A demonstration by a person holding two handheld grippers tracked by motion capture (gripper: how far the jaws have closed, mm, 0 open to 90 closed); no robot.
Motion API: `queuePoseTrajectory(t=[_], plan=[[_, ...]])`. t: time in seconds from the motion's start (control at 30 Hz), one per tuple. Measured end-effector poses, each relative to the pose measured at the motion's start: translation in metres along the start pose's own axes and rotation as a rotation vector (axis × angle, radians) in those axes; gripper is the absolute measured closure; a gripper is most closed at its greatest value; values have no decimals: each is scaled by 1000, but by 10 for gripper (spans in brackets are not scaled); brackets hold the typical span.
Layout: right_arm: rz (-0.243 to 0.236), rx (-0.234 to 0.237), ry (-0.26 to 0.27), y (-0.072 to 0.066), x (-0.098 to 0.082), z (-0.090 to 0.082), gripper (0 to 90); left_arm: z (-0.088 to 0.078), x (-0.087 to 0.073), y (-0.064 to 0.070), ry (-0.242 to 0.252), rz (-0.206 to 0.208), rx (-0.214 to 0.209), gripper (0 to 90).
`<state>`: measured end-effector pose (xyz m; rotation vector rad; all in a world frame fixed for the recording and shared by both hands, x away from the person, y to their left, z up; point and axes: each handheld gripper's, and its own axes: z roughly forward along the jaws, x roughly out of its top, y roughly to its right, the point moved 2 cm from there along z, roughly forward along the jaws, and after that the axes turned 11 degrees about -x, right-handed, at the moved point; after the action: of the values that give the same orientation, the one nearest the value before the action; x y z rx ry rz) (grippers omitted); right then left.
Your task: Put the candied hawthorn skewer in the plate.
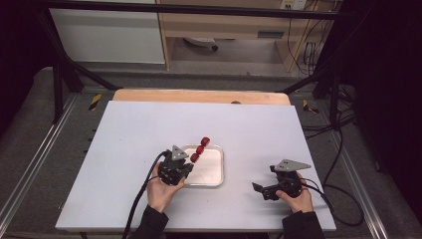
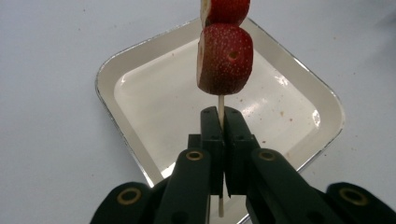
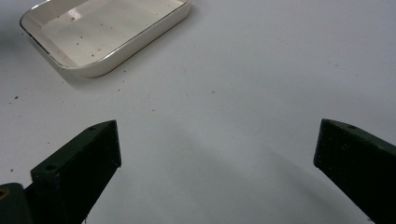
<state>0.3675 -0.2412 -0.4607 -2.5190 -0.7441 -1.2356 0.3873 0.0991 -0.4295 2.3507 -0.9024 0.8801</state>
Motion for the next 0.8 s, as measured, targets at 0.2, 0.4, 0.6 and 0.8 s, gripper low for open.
queuePoseTrajectory(t=[0.2,0.4,0.6,0.8], plan=[[-2,5,0,-1,0,-1,13,9,-2,0,-59,-14,11,881],[-8,9,1,-1,0,-1,13,21,-3,-1,-112,-19,30,881],[-4,15,-2,0,0,-1,14,26,-3,-2,-144,-34,32,880],[-2,16,-4,-1,0,-1,15,27,-1,-1,-158,-33,36,870]])
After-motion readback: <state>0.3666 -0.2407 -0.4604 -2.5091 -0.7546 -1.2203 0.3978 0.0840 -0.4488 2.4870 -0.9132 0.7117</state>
